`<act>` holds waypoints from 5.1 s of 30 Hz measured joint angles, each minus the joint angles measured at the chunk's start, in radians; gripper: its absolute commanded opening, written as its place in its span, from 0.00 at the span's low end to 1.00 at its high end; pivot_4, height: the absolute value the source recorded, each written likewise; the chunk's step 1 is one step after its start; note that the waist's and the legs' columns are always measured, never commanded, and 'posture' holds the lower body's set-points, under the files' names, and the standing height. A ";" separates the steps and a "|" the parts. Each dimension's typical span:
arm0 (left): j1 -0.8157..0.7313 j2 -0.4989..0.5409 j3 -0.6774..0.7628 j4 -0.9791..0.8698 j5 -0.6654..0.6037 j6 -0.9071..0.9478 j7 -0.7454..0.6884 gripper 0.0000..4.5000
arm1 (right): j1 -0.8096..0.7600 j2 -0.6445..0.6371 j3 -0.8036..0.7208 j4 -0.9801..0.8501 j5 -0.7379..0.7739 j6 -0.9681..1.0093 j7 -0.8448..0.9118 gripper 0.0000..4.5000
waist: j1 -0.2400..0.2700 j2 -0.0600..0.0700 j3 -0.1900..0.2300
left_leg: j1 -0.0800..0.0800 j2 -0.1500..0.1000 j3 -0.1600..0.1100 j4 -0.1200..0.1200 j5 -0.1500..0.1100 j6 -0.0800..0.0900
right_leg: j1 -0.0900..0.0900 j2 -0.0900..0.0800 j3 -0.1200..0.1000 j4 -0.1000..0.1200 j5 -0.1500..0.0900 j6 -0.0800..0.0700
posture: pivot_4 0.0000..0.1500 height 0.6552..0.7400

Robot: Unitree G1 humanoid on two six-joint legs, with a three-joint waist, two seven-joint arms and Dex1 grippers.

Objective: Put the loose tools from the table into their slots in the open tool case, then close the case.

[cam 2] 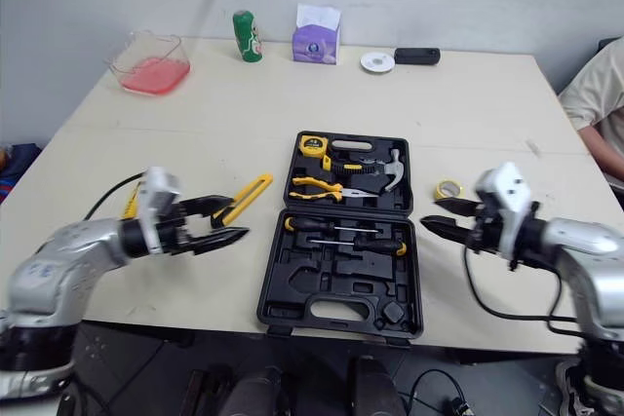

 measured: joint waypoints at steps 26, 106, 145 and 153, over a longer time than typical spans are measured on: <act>0.121 0.138 0.255 0.311 0.082 -0.112 0.107 1.00 | 0.010 -0.141 -0.142 0.109 -0.009 -0.019 0.000 0.99 | -0.025 0.006 0.003 | 0.014 -0.001 0.002 -0.024 0.007 -0.012 | 0.001 -0.002 0.001 0.002 -0.004 -0.008 | 1.00 1.00; -0.749 0.067 -0.989 -0.078 0.486 0.003 -0.258 0.11 | -0.118 0.010 0.232 -0.618 0.361 0.296 -0.179 1.00 | 0.010 -0.005 0.007 | -0.009 -0.003 0.002 -0.005 0.013 -0.007 | -0.011 0.000 -0.006 0.004 0.000 -0.001 | 1.00 1.00; -0.661 -0.106 -0.779 -0.069 0.426 -0.054 -0.300 0.82 | -0.009 -0.001 0.196 -0.662 0.425 0.295 -0.270 1.00 | 0.011 -0.005 0.007 | -0.009 -0.003 0.002 -0.002 0.013 -0.006 | -0.011 0.000 -0.006 0.005 0.000 -0.001 | 1.00 1.00; -0.546 -0.175 -0.696 0.119 0.358 -0.421 -0.345 0.13 | -0.013 -0.001 0.196 -0.662 0.425 0.293 -0.270 1.00 | 0.012 -0.005 0.007 | -0.009 -0.003 0.002 0.000 0.012 -0.006 | -0.010 0.000 -0.006 0.007 0.000 0.000 | 1.00 1.00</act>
